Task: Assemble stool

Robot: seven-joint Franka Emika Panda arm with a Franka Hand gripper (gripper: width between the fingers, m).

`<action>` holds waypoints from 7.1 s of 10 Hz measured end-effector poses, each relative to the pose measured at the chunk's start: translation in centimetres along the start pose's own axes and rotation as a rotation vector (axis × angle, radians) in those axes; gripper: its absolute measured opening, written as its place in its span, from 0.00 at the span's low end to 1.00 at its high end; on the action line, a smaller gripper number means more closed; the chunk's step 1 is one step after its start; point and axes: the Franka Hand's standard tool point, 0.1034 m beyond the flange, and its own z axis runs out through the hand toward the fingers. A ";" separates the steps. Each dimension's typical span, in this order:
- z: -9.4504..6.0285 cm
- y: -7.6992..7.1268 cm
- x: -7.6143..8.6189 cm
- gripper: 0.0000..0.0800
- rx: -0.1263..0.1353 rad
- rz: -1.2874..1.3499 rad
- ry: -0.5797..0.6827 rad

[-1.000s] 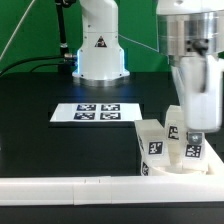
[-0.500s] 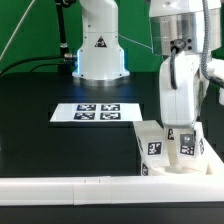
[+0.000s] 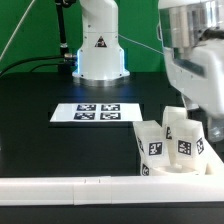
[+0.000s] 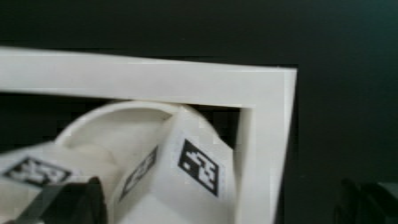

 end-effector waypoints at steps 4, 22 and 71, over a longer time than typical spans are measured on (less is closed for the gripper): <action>0.3 0.1 0.1 0.81 -0.005 -0.221 0.002; 0.5 1.1 1.3 0.81 -0.223 -2.180 -0.069; 1.7 4.6 -0.6 0.42 -0.261 -1.654 -0.099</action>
Offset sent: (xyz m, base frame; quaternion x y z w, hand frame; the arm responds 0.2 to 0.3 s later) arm 0.0000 0.0000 0.0000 0.0000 0.0000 -0.1296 0.9916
